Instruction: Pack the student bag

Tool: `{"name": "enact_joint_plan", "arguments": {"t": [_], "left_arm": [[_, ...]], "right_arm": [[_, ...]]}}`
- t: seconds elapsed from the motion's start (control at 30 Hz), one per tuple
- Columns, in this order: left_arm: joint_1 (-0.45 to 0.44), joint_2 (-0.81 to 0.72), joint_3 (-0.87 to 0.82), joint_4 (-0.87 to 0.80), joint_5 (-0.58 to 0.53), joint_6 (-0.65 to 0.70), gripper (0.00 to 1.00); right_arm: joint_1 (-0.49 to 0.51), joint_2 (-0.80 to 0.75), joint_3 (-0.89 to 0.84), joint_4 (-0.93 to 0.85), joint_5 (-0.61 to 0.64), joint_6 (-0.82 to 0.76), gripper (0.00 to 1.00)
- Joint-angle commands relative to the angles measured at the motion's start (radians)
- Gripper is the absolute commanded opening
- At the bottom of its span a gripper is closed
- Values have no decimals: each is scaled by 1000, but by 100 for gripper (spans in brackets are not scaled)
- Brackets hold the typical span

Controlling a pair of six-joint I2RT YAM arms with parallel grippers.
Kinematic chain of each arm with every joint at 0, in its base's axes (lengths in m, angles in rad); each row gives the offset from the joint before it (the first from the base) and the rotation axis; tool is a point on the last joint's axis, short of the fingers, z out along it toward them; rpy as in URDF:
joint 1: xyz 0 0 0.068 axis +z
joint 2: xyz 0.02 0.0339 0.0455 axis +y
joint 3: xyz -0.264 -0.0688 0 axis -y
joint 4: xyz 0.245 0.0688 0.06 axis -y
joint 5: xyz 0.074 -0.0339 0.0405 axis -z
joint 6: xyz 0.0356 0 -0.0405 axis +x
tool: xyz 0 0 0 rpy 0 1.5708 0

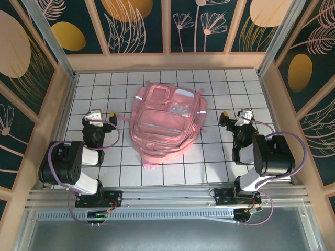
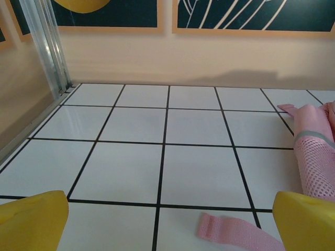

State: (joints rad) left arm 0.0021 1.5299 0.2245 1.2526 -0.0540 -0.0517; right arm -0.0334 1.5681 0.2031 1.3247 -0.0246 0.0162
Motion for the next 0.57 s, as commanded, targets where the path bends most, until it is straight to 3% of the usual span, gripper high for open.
{"name": "enact_joint_plan", "arguments": {"t": [0.0, 0.53], "left_arm": [[8, -13, 15, 12, -10, -23, 99], [9, -10, 15, 13, -10, -24, 99]], "right_arm": [[-6, -2, 18, 2, -9, -2, 99], [12, -2, 13, 15, 16, -14, 99]]}}
